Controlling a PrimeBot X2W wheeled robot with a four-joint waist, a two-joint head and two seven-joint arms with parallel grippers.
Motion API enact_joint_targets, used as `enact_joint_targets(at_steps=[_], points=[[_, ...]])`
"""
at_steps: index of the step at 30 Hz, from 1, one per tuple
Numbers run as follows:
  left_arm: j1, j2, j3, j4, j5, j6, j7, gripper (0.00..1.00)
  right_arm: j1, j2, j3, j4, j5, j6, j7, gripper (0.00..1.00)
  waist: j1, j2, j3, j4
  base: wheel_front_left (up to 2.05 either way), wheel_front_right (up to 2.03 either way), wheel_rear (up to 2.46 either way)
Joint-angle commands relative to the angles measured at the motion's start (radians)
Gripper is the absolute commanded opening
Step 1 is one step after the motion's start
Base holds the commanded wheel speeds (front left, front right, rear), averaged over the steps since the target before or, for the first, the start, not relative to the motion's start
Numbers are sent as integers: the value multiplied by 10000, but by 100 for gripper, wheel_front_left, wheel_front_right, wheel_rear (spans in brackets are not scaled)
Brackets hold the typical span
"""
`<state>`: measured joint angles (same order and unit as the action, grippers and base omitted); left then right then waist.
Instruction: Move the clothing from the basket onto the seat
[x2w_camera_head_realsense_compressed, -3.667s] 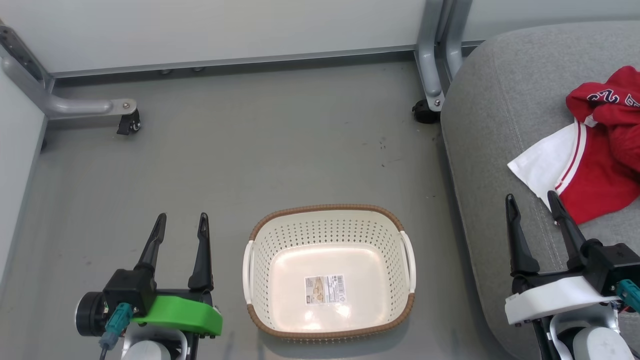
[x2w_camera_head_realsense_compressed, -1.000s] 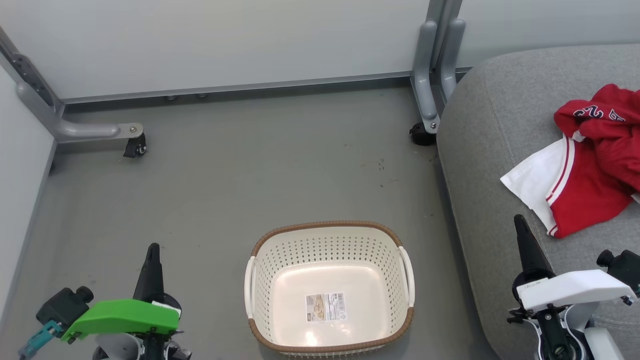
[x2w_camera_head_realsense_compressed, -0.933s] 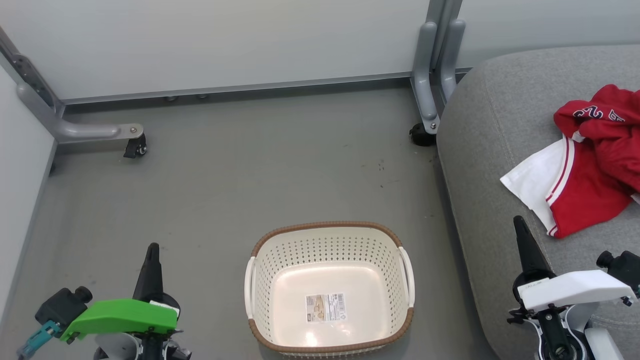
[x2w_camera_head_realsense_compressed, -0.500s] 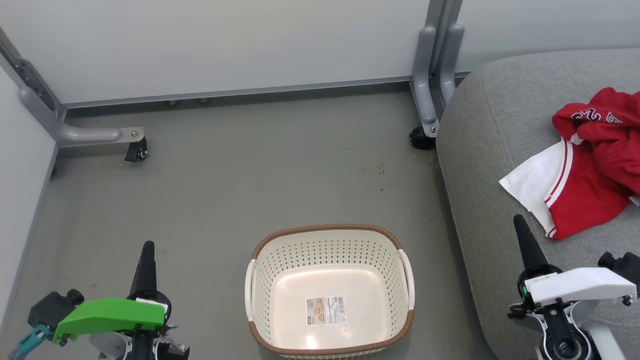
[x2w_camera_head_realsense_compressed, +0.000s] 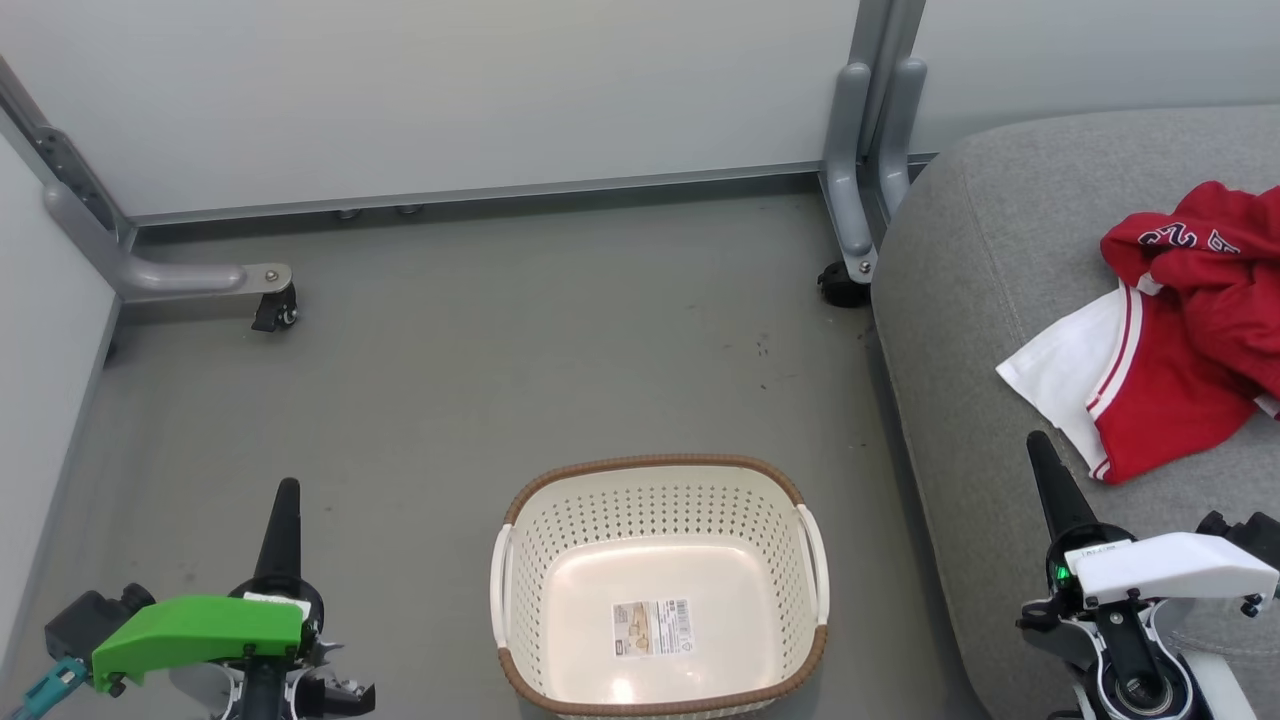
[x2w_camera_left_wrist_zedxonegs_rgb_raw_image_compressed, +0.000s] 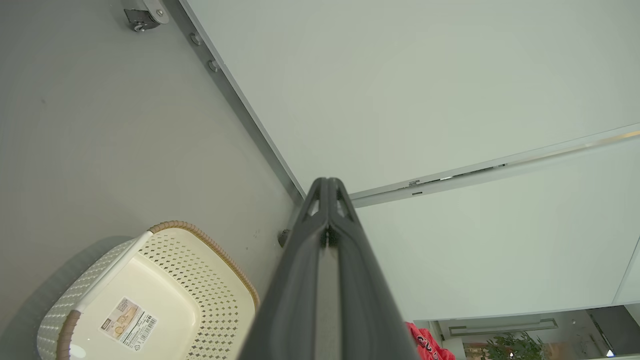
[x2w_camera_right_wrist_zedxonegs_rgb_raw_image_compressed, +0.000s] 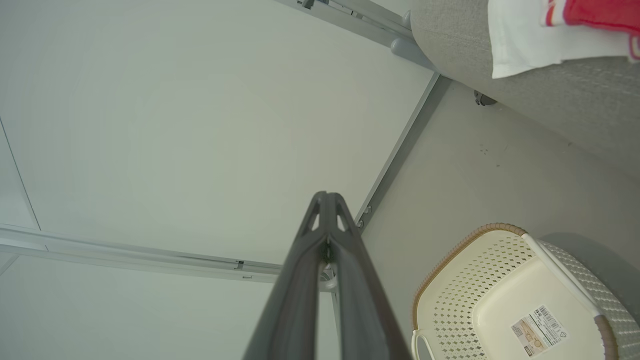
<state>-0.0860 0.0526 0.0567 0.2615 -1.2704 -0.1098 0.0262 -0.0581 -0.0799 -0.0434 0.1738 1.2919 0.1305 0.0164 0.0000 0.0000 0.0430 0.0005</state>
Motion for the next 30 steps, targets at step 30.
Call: enact_joint_targets(at_steps=[30], points=[[-290, -8, 456, -159, -2496, -184, 669, 0, -420, -26, -235, 504, 2591, 4, 489, 0, 0, 0, -267, -3, 0, 0, 0]])
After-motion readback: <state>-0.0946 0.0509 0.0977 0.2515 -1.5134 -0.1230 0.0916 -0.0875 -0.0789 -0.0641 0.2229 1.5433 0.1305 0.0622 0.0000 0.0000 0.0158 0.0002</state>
